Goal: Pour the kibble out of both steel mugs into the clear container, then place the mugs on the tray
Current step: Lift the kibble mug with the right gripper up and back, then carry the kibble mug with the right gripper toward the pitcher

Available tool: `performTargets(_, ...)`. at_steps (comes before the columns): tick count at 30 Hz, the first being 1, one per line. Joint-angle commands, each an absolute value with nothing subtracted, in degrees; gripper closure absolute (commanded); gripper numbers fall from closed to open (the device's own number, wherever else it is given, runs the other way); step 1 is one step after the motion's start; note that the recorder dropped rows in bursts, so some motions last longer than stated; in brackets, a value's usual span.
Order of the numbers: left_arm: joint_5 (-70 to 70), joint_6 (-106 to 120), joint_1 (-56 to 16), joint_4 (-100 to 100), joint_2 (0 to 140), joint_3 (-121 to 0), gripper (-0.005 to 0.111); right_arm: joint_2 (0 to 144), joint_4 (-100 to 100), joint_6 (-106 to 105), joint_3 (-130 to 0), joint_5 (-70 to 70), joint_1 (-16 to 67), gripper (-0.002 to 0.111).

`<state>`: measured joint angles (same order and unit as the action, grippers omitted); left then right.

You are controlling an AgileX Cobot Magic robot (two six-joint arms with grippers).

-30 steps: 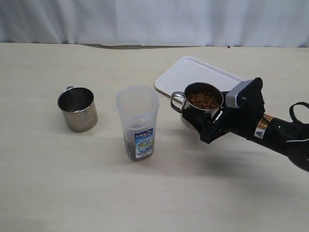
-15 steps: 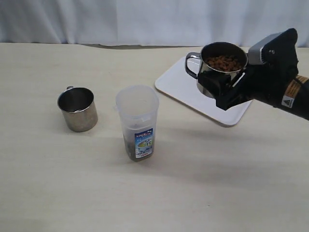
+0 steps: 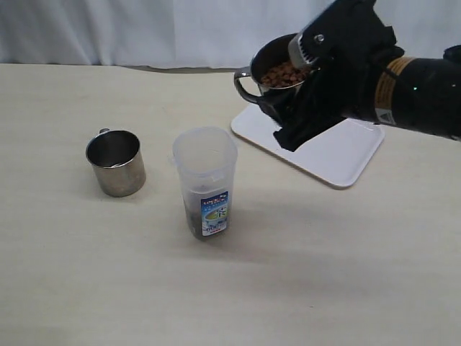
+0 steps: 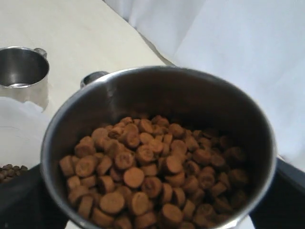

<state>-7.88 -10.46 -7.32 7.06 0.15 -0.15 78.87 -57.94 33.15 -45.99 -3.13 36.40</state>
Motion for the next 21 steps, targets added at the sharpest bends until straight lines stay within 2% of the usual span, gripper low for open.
performTargets(1,-7.17,-10.58,-7.19,6.71,0.00,0.00,0.107,78.15,-57.94,31.79,-46.66,-1.37,39.07,0.103)
performTargets(21,-7.17,-10.58,-7.31,6.71,0.00,0.00,0.107,81.79,-57.84,29.88,-50.66,-1.57,39.31,0.103)
